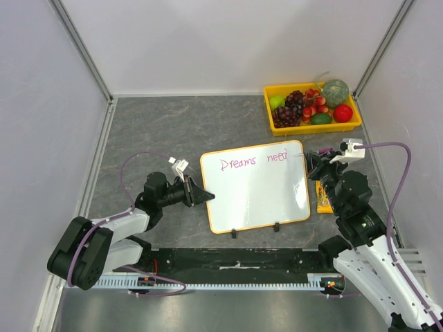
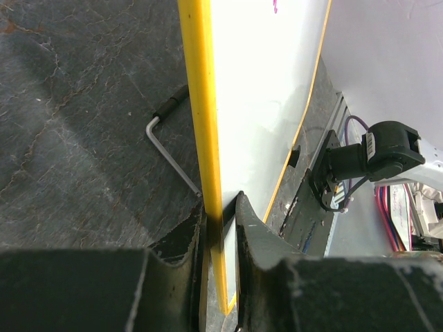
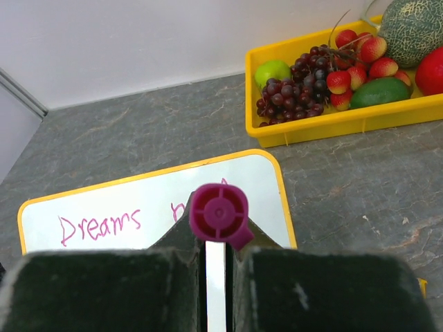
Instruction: Write a sentence on the whiteboard
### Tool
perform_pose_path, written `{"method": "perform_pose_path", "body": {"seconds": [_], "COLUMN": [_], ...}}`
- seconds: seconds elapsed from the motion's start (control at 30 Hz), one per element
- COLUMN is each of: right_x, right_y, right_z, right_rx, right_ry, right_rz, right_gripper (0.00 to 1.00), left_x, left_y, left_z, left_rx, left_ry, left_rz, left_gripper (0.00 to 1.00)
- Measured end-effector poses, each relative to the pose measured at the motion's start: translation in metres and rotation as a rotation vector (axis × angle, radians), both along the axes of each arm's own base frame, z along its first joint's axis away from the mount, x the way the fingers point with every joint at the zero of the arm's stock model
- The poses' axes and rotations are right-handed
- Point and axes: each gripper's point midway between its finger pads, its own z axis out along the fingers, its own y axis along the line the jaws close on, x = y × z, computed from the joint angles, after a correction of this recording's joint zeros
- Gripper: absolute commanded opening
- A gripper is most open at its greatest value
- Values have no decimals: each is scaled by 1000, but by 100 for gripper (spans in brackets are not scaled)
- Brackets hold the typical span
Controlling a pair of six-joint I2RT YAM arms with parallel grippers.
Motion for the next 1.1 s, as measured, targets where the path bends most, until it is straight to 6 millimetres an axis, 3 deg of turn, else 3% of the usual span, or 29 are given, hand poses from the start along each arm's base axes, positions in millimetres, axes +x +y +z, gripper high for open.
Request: {"method": "perform_pose_path", "body": {"seconds": [0.33, 1.1], "right_x": [-14, -15], "right_y": [3, 12], "right_z": [-3, -25], "right_rx": [8, -9], "right_ry": [17, 88], "right_rz": [43, 92], "right_gripper": [0, 0], "left_x": [0, 0], "left_y": [0, 0], "left_z": [0, 0], "left_rx": [0, 0], "left_ry": [0, 1], "left_rz": [0, 0], "left_gripper": [2, 2]}}
